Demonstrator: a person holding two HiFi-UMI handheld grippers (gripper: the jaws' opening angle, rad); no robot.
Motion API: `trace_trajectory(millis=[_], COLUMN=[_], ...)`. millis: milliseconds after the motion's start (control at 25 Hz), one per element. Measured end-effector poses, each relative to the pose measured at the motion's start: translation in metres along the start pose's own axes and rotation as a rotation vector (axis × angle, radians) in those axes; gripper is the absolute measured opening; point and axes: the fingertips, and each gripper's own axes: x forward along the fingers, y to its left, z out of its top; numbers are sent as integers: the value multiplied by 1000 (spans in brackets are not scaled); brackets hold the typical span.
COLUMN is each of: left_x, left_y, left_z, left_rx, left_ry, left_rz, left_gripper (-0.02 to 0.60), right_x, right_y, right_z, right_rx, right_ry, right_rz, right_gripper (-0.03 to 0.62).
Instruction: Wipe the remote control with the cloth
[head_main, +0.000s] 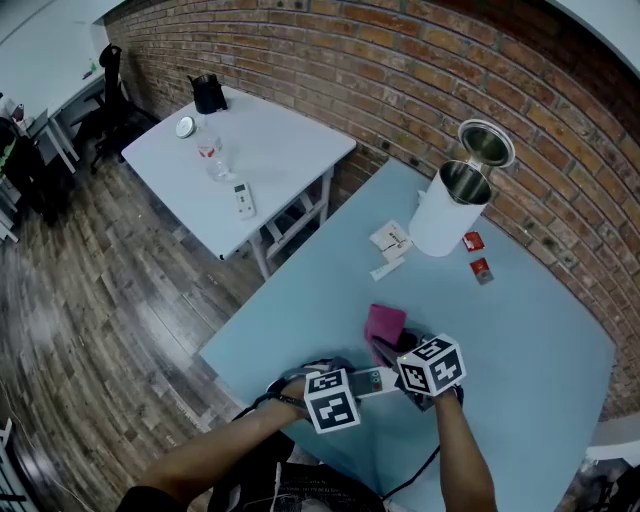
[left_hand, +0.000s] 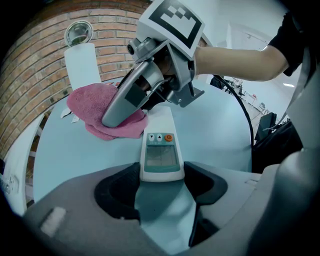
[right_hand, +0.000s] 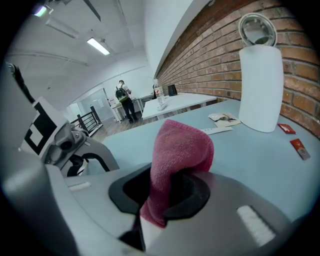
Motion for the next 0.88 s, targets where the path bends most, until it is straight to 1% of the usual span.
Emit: trace_trajectory(millis=[480,760,880], left_x=[1,0,1], left_y=[0,1,-1], left_z=[0,-3,-4], left_rx=[-2,-1,-3], left_ry=[3,6,-6], left_rz=[5,11,0], left_gripper=[278,278,278], right_x=[19,24,22], right_y=[31,41,40], right_z=[8,11,11], right_rx=[-26,-20,-17], right_ry=[2,-16,-45], right_rz=[65,79,56], right_gripper=[69,69,69])
